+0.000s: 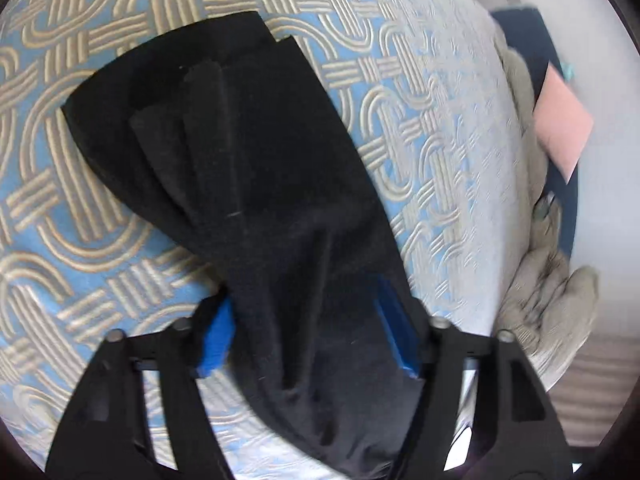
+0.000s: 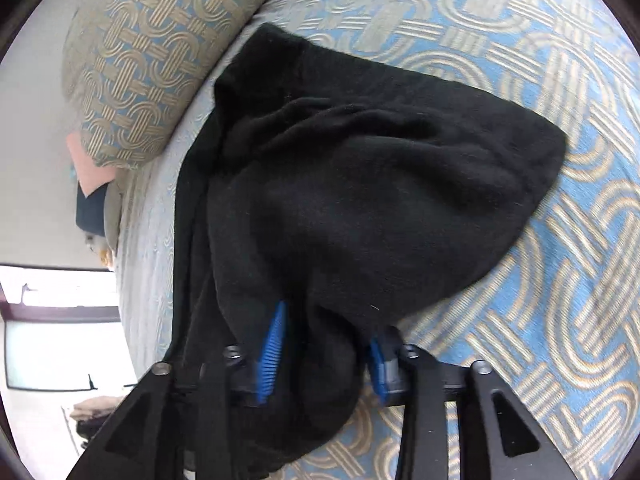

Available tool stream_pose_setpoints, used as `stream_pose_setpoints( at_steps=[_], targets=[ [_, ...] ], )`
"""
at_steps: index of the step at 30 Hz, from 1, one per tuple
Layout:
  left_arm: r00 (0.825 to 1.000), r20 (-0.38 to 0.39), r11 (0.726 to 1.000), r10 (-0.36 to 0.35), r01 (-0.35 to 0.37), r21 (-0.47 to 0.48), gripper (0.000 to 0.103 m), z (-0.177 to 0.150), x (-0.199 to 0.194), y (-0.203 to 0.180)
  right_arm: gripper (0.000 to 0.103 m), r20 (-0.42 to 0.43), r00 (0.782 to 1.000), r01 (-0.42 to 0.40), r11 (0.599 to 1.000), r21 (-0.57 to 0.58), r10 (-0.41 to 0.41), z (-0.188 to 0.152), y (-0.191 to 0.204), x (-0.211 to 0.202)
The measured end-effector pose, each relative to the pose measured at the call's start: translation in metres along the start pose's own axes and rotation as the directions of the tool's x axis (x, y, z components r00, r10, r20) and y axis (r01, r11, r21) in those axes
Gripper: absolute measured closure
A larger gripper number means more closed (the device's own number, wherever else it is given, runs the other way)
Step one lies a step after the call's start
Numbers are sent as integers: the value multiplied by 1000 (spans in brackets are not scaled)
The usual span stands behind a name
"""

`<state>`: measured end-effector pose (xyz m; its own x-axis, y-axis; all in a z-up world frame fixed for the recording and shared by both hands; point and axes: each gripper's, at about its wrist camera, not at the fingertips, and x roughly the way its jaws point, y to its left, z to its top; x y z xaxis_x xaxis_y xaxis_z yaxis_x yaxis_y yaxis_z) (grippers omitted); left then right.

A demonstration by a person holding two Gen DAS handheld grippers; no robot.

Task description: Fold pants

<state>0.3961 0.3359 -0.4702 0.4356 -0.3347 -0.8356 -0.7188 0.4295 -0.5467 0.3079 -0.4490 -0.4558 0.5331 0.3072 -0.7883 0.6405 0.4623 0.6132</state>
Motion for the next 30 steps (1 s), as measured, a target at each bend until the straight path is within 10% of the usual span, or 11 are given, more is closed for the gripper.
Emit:
stream_pose_setpoints(
  at_steps=[1, 3, 17, 30],
  targets=[
    [1000, 8, 1000, 21, -21, 6, 35, -1, 2, -3, 77, 7, 1000, 19, 999, -29, -19, 1, 3, 2],
    [989, 37, 985, 146, -149, 90, 91, -6, 5, -15, 94, 8, 998, 55, 998, -37, -55, 3, 8, 6],
    [992, 65, 950, 108, -122, 287, 92, -52, -105, -11, 95, 6, 991, -131, 991, 8, 131, -27, -4, -111],
    [969, -18, 954, 247, -240, 180, 92, -131, -252, 101, 95, -133, 986, -96, 995, 34, 100, -124, -73, -251]
  ],
)
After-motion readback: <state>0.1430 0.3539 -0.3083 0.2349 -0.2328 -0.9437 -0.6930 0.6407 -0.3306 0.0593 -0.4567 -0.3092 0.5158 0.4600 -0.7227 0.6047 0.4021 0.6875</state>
